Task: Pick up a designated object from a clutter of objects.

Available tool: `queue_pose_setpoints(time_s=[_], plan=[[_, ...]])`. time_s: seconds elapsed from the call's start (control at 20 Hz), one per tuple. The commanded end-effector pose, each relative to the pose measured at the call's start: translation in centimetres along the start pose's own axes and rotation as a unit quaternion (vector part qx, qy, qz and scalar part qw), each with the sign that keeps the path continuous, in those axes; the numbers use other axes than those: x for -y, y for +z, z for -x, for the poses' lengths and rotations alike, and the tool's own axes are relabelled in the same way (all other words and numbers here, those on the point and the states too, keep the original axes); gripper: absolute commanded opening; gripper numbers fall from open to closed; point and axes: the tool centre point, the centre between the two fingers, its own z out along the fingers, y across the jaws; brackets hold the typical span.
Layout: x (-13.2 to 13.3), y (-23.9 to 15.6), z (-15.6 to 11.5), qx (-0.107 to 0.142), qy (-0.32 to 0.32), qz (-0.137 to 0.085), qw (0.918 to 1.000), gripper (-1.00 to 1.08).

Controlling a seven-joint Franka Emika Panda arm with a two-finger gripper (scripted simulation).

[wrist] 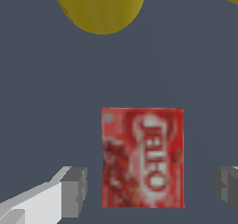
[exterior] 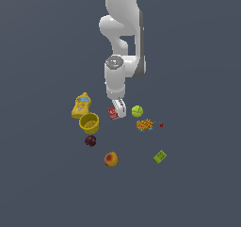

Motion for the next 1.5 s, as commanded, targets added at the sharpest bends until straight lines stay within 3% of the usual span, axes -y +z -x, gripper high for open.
queue_pose_setpoints(time_s=[0.0, 0.75, 0.8, 1.45], plan=[[0.0, 0.4, 0.0, 0.000, 0.000, 0.000, 1.0000, 1.00], [-0.1, 4.3, 0.0, 0.000, 0.003, 0.000, 1.0000, 1.00], [-0.1, 4.3, 0.0, 0.000, 0.003, 0.000, 1.0000, -1.00], [0.0, 4.1, 0.1, 0.000, 0.003, -0.001, 1.0000, -1.00]])
